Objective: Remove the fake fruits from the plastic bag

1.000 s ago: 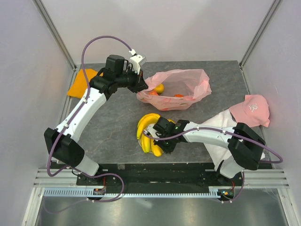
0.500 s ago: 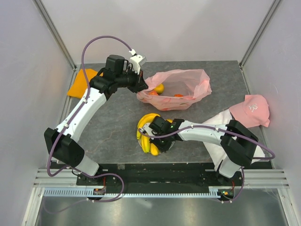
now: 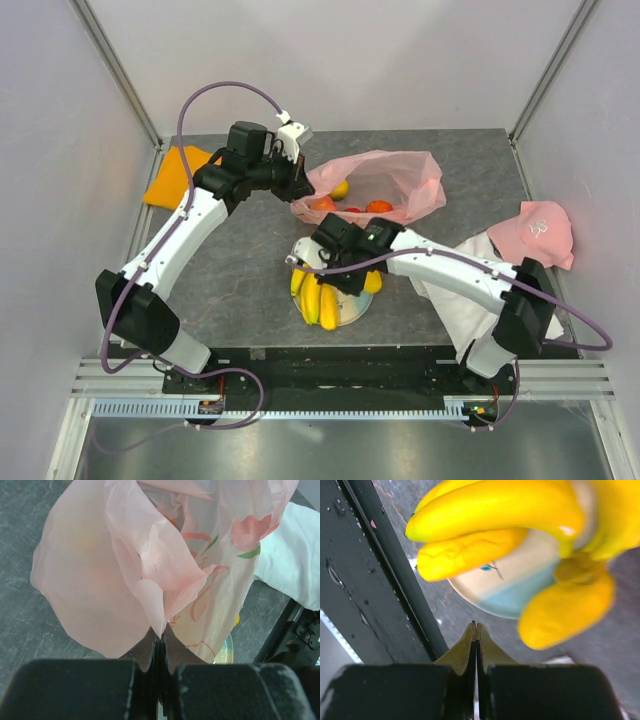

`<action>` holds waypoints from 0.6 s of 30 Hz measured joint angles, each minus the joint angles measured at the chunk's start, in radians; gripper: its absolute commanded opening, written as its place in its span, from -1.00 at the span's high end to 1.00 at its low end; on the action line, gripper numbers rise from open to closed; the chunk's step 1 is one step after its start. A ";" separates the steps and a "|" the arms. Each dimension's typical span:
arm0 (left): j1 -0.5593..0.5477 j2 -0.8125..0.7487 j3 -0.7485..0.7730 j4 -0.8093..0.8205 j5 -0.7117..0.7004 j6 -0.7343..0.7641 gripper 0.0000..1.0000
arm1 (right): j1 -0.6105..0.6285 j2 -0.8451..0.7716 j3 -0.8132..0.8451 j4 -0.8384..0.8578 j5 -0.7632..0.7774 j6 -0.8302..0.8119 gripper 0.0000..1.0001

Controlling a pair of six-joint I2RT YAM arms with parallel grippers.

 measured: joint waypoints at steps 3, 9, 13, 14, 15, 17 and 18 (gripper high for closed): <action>0.000 0.000 -0.017 -0.004 0.001 0.001 0.97 | -0.069 -0.031 0.133 -0.092 -0.006 -0.068 1.00; -0.002 -0.002 -0.049 -0.008 0.009 0.011 0.97 | -0.346 -0.050 0.378 -0.019 0.010 -0.101 1.00; -0.007 -0.004 -0.077 -0.031 0.008 0.024 0.97 | -0.449 -0.003 0.393 0.114 0.044 -0.104 1.00; -0.007 -0.004 -0.082 -0.034 0.008 0.027 0.97 | -0.459 0.024 0.380 0.152 0.058 -0.111 1.00; -0.007 -0.004 -0.086 -0.040 0.008 0.031 0.97 | -0.465 0.053 0.358 0.186 0.073 -0.117 1.00; -0.008 -0.005 -0.097 -0.048 0.006 0.040 0.97 | -0.471 0.105 0.298 0.229 0.100 -0.127 1.00; -0.008 -0.006 -0.104 -0.057 0.002 0.050 0.97 | -0.477 0.130 0.241 0.253 0.114 -0.129 1.00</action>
